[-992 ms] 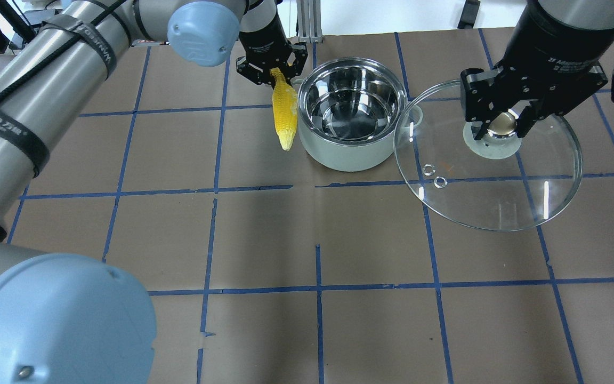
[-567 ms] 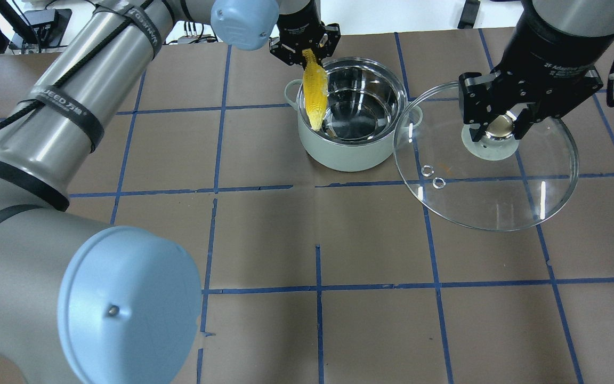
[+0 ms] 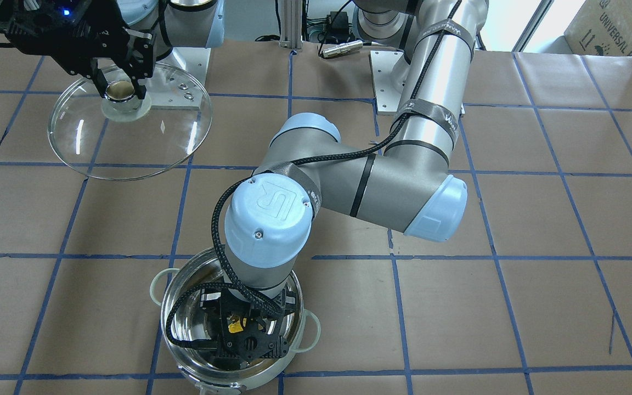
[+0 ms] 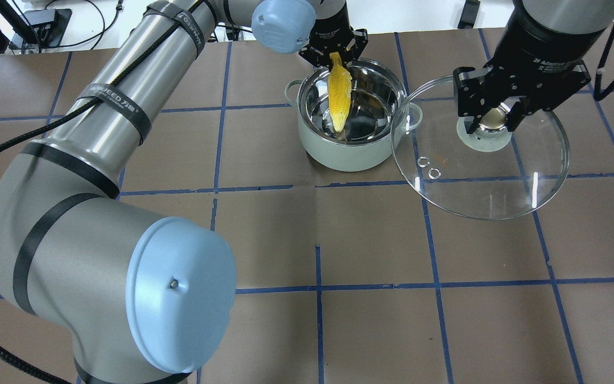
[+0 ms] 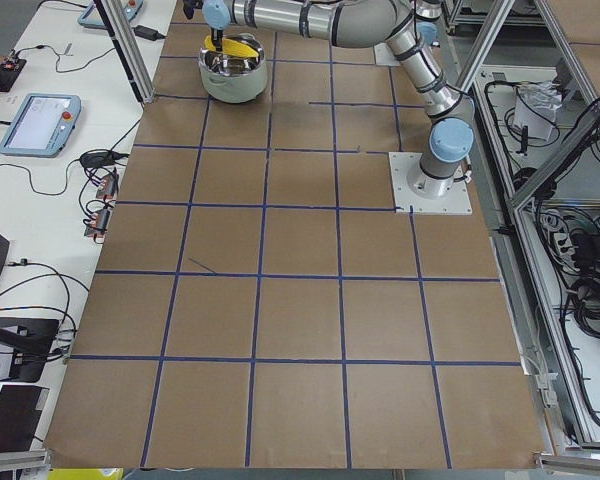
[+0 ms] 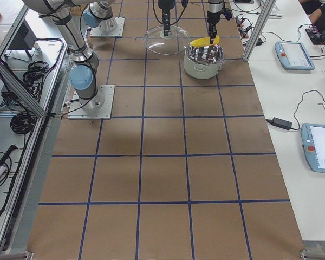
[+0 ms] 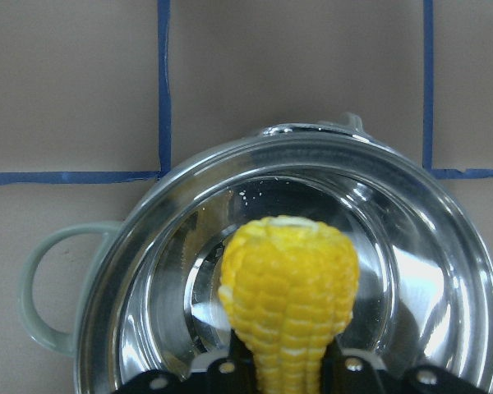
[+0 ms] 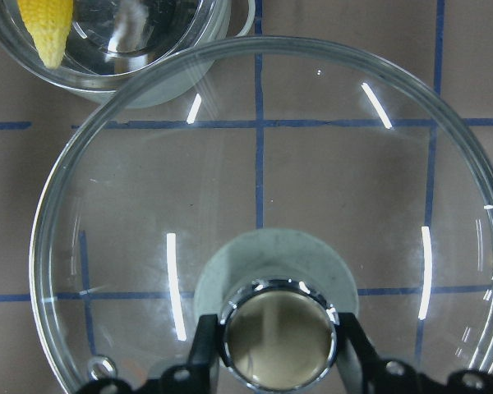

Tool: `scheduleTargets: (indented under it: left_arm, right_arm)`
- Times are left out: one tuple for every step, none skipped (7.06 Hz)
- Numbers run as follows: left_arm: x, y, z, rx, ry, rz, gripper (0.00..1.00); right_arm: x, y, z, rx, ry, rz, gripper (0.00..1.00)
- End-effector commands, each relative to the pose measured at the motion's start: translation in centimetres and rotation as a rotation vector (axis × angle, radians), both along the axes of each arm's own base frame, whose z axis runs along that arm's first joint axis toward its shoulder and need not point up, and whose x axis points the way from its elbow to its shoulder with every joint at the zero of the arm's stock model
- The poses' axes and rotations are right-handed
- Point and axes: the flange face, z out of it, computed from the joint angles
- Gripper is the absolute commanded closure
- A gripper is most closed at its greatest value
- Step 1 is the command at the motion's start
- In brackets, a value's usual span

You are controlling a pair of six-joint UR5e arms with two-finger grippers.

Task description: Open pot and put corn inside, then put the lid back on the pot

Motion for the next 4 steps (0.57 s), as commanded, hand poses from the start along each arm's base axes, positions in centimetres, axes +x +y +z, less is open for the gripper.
scheduleTargets:
  left_arm:
    - [-0.23,-0.24,-1.11,0.01,-0.003,-0.001,0.01]
    - [-0.4,-0.05,-0.96,0.01,-0.005,-0.004,0.0]
    - [-0.24,0.42,-0.66,0.019,-0.009,-0.01,0.0]
    - [0.35,0.51,-0.24,0.024,-0.014,-0.011,0.0]
  right_arm:
    - [-0.05,-0.09,-0.02,-0.003,0.001,0.0,0.89]
    - [-0.05,-0.09,-0.02,-0.003,0.001,0.0,0.89]
    - [-0.05,-0.08,-0.03,-0.002,0.001,0.003,0.89]
    - [-0.05,-0.09,-0.02,-0.003,0.001,0.003,0.89]
